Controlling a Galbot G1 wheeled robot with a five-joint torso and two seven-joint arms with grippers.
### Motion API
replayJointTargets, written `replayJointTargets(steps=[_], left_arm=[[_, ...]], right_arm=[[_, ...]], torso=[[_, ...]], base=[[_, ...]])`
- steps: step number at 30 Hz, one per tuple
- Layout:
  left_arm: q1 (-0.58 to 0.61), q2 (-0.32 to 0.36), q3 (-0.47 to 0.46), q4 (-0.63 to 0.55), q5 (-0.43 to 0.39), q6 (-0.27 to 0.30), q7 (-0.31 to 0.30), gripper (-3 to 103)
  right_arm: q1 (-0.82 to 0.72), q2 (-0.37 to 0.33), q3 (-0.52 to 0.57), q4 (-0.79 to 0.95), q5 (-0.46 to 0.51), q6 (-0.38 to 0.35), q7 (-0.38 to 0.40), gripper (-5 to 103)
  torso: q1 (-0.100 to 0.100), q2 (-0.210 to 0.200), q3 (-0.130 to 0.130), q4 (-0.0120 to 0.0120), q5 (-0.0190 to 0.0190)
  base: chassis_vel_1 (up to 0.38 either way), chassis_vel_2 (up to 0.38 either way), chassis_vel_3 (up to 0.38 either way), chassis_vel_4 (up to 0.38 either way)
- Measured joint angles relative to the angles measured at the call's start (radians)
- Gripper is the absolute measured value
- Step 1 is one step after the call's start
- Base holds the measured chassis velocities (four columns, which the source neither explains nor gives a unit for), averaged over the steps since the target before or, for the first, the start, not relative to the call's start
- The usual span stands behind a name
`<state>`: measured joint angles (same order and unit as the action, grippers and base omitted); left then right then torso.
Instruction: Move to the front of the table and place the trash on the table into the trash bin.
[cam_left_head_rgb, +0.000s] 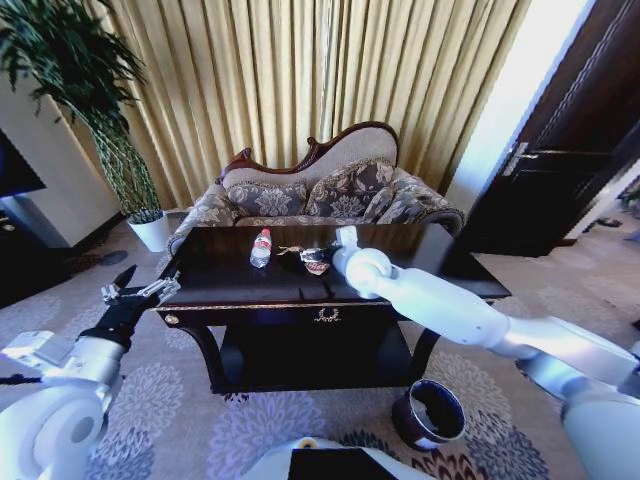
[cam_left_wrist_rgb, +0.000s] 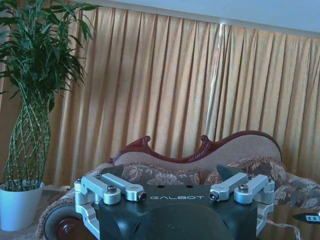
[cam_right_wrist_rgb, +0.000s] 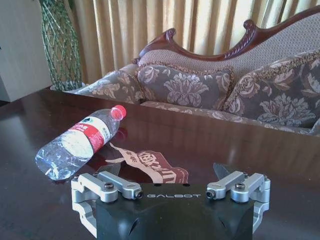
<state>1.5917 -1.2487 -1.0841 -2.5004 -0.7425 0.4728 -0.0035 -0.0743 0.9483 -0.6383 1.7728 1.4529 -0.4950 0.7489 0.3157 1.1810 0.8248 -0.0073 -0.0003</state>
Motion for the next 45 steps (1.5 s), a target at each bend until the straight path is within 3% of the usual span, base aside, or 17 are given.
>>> replayJointTargets(steps=[16,45], left_arm=[[0.002,-0.007,-0.007,0.000,0.000,-0.010,0.004,100],[0.003,-0.030,-0.006,0.000,-0.001,-0.029,0.017,100]], right_arm=[[-0.005,0.094,-0.017,-0.130,-0.025,-0.023,0.023,100],[-0.029,0.056,-0.050,-0.161,-0.128,-0.007,-0.038,100]], torso=[[0.000,0.000,0.000,0.0000,0.0002],[0.000,0.000,0.000,-0.0001,0.0003]], base=[[0.000,0.000,0.000,0.000],[0.000,0.000,0.000,0.000]])
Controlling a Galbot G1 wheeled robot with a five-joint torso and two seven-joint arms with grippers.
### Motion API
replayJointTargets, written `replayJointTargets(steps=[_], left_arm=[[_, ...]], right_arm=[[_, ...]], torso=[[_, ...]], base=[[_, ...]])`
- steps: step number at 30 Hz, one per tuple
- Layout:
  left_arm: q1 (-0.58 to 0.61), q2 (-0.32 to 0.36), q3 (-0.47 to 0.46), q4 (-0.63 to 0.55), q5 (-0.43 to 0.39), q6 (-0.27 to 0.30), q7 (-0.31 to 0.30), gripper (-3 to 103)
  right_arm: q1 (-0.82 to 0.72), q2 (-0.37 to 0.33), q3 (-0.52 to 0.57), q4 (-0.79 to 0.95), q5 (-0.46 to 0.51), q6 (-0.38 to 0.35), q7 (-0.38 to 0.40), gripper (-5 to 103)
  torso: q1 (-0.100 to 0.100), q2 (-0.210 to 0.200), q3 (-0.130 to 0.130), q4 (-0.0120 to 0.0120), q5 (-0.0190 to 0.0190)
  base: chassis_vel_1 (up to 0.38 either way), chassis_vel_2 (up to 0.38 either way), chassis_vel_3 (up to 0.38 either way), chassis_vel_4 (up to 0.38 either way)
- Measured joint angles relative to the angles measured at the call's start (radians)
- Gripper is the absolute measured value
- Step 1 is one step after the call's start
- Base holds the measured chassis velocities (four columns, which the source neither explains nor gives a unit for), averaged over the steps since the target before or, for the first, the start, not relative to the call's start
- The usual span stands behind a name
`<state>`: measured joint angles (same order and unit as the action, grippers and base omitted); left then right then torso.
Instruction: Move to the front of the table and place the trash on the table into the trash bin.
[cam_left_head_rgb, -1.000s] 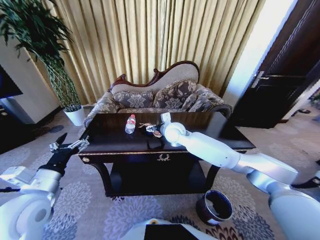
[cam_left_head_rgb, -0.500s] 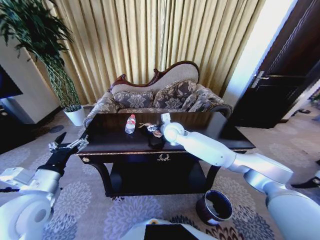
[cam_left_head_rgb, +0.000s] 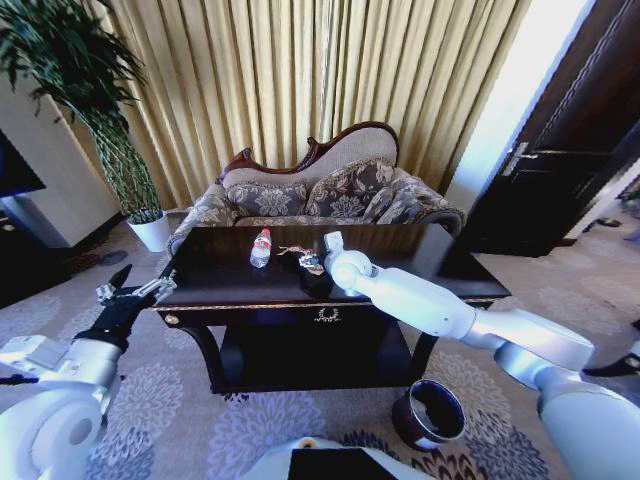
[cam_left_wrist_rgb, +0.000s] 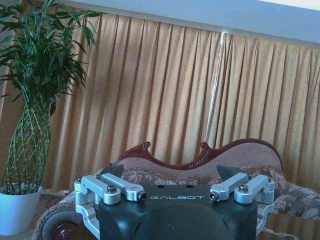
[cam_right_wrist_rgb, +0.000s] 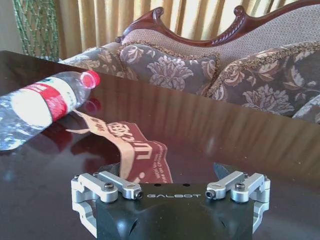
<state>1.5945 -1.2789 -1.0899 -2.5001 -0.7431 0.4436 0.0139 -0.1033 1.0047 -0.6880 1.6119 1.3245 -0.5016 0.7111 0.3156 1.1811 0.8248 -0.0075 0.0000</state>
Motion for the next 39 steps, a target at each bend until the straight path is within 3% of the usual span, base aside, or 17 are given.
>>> replayJointTargets(steps=[7,11,13,14,15,17,20,22,23,28,31,35,39], left_arm=[[-0.003,0.002,0.000,0.000,0.001,-0.007,0.000,100],[-0.005,0.003,0.000,0.000,0.001,-0.012,0.000,100],[-0.005,0.003,0.001,0.000,0.001,-0.013,0.000,100],[-0.006,0.004,0.001,0.000,0.001,-0.013,0.000,100],[-0.006,0.004,0.001,0.000,0.001,-0.013,0.000,100],[-0.007,0.004,0.002,0.001,0.001,-0.013,0.000,100],[-0.007,0.004,0.002,0.002,0.001,-0.013,0.000,100],[-0.007,0.004,0.002,0.004,0.001,-0.014,0.000,100],[-0.007,0.004,0.002,0.004,0.001,-0.014,0.000,100],[-0.007,0.004,0.001,0.006,0.001,-0.016,0.001,100],[-0.007,0.006,0.000,0.006,0.001,-0.016,0.001,100],[-0.008,0.014,-0.005,0.008,-0.001,-0.018,0.001,100],[-0.011,0.016,-0.006,0.009,-0.002,-0.018,0.001,100]], right_arm=[[0.004,0.015,-0.001,-0.049,-0.035,0.030,0.000,101],[0.005,0.020,0.001,-0.056,-0.035,0.034,0.000,89],[0.004,0.021,0.001,-0.056,-0.036,0.037,0.000,89],[0.000,0.022,0.003,-0.057,-0.036,0.039,0.000,73],[0.000,0.022,0.003,-0.057,-0.036,0.039,0.000,73],[-0.002,0.021,0.005,-0.056,-0.037,0.041,0.000,62],[-0.003,0.019,0.005,-0.056,-0.037,0.042,0.000,62],[-0.004,0.011,0.006,-0.054,-0.037,0.048,0.000,46],[-0.004,0.011,0.006,-0.054,-0.037,0.048,0.000,46],[-0.005,0.000,0.008,-0.047,-0.037,0.053,0.000,24],[-0.006,0.000,0.008,-0.045,-0.036,0.056,0.000,19],[-0.012,-0.002,0.009,-0.034,-0.030,0.069,0.001,3],[-0.015,-0.006,0.011,-0.014,0.001,0.074,0.005,1]], torso=[[0.000,0.000,0.000,0.0000,0.0000],[0.000,0.000,0.000,0.0001,0.0000],[0.000,0.000,0.000,0.0001,-0.0001],[0.000,0.000,0.000,0.0000,0.0000],[0.000,0.000,0.000,0.0000,0.0000],[0.000,0.000,0.000,0.0000,0.0000],[0.000,0.000,0.000,0.0000,0.0000],[0.000,0.000,0.000,0.0001,0.0000],[0.000,0.000,0.000,0.0001,0.0000],[0.000,0.000,0.000,0.0000,-0.0001],[0.000,0.000,0.000,0.0000,0.0000],[0.000,0.000,0.000,0.0000,0.0000],[0.000,0.000,0.000,0.0000,0.0000]], base=[[0.000,0.000,0.000,0.000],[0.000,0.000,0.000,0.000],[0.000,0.000,0.000,0.000],[0.000,0.000,0.000,0.000],[0.000,0.000,0.000,0.000],[0.000,0.000,0.000,0.000],[0.000,0.000,0.000,0.000],[0.000,0.000,0.000,0.000],[0.000,0.000,0.000,0.000],[0.000,0.000,0.000,0.000],[0.000,0.000,0.000,0.000],[0.000,0.000,0.000,0.000],[0.000,0.000,0.000,0.000]])
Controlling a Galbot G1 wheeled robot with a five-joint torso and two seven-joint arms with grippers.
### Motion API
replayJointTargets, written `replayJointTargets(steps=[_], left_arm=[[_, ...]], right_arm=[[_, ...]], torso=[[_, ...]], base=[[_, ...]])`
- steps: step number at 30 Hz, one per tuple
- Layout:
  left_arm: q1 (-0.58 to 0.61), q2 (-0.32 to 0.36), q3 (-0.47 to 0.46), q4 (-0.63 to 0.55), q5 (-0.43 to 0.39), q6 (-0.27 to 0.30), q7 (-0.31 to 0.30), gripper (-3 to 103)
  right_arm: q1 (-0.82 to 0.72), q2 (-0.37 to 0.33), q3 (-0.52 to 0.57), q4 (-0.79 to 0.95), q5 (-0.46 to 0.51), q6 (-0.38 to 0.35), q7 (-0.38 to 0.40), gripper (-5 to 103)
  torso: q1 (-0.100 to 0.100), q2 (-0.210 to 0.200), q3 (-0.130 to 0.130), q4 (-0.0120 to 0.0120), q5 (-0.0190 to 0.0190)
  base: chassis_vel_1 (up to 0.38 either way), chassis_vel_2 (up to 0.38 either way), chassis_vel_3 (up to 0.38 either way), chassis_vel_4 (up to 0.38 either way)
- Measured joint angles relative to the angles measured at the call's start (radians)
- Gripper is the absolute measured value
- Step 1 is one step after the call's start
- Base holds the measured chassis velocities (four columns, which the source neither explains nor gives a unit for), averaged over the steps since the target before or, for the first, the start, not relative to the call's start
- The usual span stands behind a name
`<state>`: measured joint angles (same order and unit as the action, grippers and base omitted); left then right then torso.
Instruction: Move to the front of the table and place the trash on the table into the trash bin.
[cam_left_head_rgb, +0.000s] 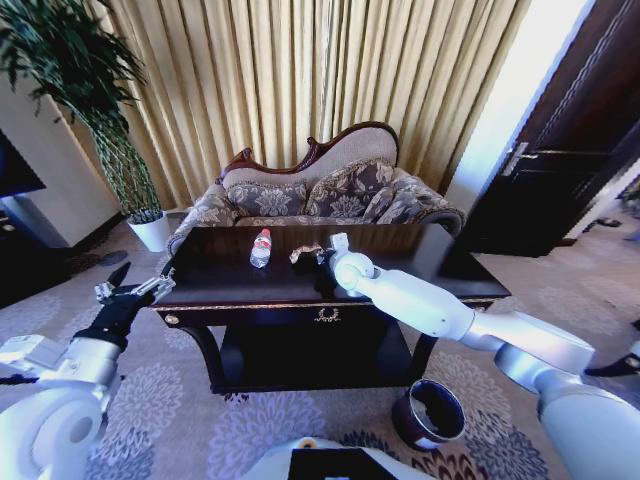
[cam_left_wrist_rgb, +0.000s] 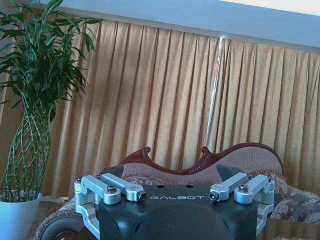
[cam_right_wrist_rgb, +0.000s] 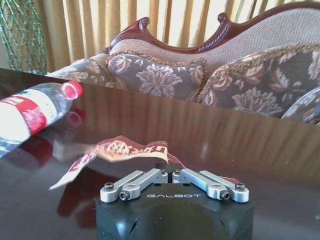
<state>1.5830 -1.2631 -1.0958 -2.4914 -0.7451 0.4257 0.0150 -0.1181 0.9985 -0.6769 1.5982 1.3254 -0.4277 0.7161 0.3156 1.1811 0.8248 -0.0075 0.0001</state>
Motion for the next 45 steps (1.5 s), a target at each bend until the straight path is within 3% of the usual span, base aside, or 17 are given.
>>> replayJointTargets(steps=[7,9,10,12,16,18,19,21,24,26,30,32,34,35,37,42,45], left_arm=[[-0.001,0.002,-0.004,0.000,-0.002,-0.001,-0.001,100],[0.002,0.018,-0.020,0.002,-0.012,-0.003,-0.002,100],[0.002,0.018,-0.020,0.002,-0.012,-0.003,-0.002,100],[-0.003,0.034,-0.027,0.008,-0.019,-0.007,-0.003,100],[-0.011,0.043,-0.021,0.014,-0.019,-0.011,-0.003,100],[-0.009,0.055,-0.008,0.019,-0.018,-0.016,-0.002,100],[-0.009,0.055,-0.008,0.019,-0.018,-0.016,-0.002,100],[-0.014,0.077,0.001,0.034,-0.016,-0.027,0.004,100],[-0.022,0.090,0.006,0.047,-0.015,-0.038,0.006,100],[-0.032,0.109,0.013,0.074,-0.018,-0.068,0.014,100],[-0.044,0.131,0.018,0.114,-0.030,-0.112,0.037,100],[-0.057,0.148,0.020,0.141,-0.052,-0.123,0.047,100],[-0.072,0.165,0.023,0.163,-0.070,-0.123,0.047,100],[-0.072,0.165,0.023,0.163,-0.070,-0.123,0.047,100],[-0.086,0.179,0.026,0.174,-0.077,-0.108,0.031,100],[-0.095,0.191,0.028,0.176,-0.090,-0.082,0.012,100],[-0.095,0.203,0.023,0.157,-0.106,-0.032,-0.013,100]], right_arm=[[-0.043,-0.009,0.086,0.054,0.007,0.056,0.007,0],[-0.146,-0.057,0.213,0.148,-0.004,0.091,0.018,0],[-0.146,-0.057,0.213,0.148,-0.004,0.091,0.018,0],[-0.253,-0.143,0.344,0.236,-0.070,0.097,-0.001,0],[-0.350,-0.204,0.465,0.287,-0.143,0.097,-0.029,0],[-0.546,-0.294,0.638,0.358,-0.217,0.100,-0.055,0],[-0.546,-0.294,0.638,0.358,-0.217,0.100,-0.055,0],[-0.707,-0.333,0.792,0.417,-0.286,0.102,-0.078,0],[-0.794,-0.335,0.886,0.445,-0.338,0.109,-0.098,0],[-0.940,-0.317,1.016,0.484,-0.416,0.134,-0.155,0],[-1.064,-0.287,1.136,0.519,-0.456,0.152,-0.216,0],[-1.139,-0.266,1.220,0.552,-0.465,0.158,-0.263,0],[-1.225,-0.244,1.326,0.597,-0.478,0.150,-0.358,0],[-1.225,-0.244,1.326,0.597,-0.478,0.150,-0.358,0],[-1.277,-0.220,1.388,0.615,-0.497,0.136,-0.429,0],[-1.307,-0.193,1.414,0.628,-0.501,0.132,-0.440,0],[-1.318,-0.167,1.418,0.649,-0.512,0.131,-0.438,0]], torso=[[0.000,0.000,0.000,0.0005,-0.0002],[0.000,0.000,0.000,0.0002,0.0001],[0.000,0.000,0.000,0.0002,0.0001],[0.000,0.000,0.000,-0.0001,0.0001],[0.000,0.000,0.000,-0.0004,0.0004],[0.000,0.000,0.000,-0.0005,0.0004],[0.000,0.000,0.000,-0.0005,0.0004],[0.000,0.000,0.000,-0.0003,0.0004],[0.000,0.000,0.000,0.0000,-0.0002],[0.000,0.000,0.000,0.0005,0.0000],[0.000,0.000,0.000,0.0000,0.0001],[0.000,0.000,0.000,-0.0001,0.0002],[0.000,0.000,0.000,0.0001,-0.0004],[0.000,0.000,0.000,0.0001,-0.0004],[0.000,0.000,0.000,-0.0001,-0.0004],[0.000,0.000,0.000,0.0001,-0.0001],[0.000,0.000,0.000,0.0002,-0.0001]], base=[[0.000,0.000,0.000,0.000],[0.000,0.000,0.000,0.000],[0.000,0.000,0.000,0.000],[0.000,0.000,0.000,0.000],[0.000,0.000,0.000,0.000],[0.000,0.000,0.000,0.000],[0.000,0.000,0.000,0.000],[0.000,0.000,0.000,0.000],[0.000,0.000,0.000,0.000],[0.000,0.000,0.000,0.000],[0.000,0.000,0.000,0.000],[0.000,0.000,0.000,0.000],[0.000,0.000,0.000,0.000],[0.000,0.000,0.000,0.000],[0.000,0.000,0.000,0.000],[0.000,0.000,0.000,0.000],[0.000,0.000,0.000,0.000]])
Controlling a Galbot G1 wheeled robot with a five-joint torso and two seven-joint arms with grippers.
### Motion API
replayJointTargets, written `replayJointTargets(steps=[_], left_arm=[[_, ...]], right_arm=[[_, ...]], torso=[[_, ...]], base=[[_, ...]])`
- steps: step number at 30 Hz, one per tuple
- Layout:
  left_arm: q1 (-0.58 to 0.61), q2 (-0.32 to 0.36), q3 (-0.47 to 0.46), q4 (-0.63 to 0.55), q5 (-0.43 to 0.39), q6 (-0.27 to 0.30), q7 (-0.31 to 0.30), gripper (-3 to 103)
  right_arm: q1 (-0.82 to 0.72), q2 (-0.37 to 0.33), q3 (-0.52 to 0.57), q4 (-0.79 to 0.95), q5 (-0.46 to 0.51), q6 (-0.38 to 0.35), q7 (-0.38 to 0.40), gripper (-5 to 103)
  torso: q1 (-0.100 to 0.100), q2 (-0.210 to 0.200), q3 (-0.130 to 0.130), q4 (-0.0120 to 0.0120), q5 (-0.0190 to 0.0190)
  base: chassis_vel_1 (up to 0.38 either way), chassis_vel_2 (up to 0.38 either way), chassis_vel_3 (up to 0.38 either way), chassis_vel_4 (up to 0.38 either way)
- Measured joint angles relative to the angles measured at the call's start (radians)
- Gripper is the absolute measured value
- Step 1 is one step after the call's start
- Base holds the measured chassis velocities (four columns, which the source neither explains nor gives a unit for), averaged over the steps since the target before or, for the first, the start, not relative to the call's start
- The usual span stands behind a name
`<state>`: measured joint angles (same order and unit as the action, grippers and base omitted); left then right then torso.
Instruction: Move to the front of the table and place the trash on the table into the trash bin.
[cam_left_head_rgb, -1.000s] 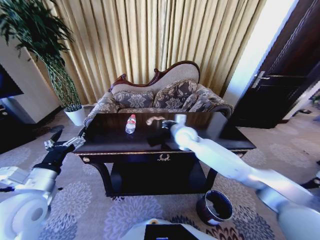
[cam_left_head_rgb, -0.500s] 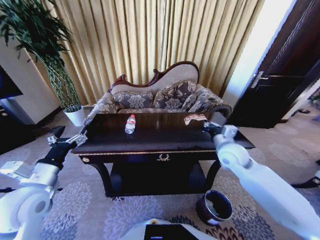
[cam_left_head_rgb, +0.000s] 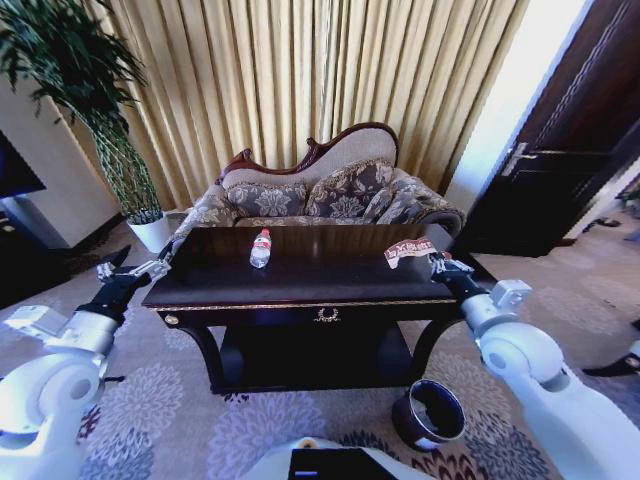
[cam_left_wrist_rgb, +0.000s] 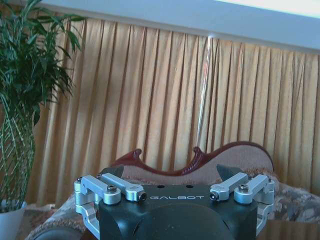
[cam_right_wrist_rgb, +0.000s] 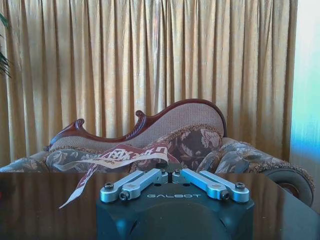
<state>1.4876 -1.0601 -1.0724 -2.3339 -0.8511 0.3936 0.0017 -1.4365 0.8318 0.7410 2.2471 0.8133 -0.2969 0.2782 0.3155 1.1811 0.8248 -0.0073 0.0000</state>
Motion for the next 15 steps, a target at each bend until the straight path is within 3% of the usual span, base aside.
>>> replayJointTargets(steps=[7,15], left_arm=[[0.007,0.011,-0.010,-0.035,-0.005,0.053,-0.035,100],[0.010,0.006,-0.005,-0.042,-0.003,0.056,-0.039,100]], right_arm=[[-0.029,0.031,-0.001,0.029,-0.033,0.000,0.006,0],[-0.055,0.038,0.013,0.046,-0.046,0.002,0.008,0]], torso=[[0.000,0.000,0.000,-0.0002,0.0000],[0.000,0.000,0.000,-0.0001,-0.0001]], base=[[0.000,0.000,0.000,0.000],[0.020,-0.027,-0.022,0.021]])
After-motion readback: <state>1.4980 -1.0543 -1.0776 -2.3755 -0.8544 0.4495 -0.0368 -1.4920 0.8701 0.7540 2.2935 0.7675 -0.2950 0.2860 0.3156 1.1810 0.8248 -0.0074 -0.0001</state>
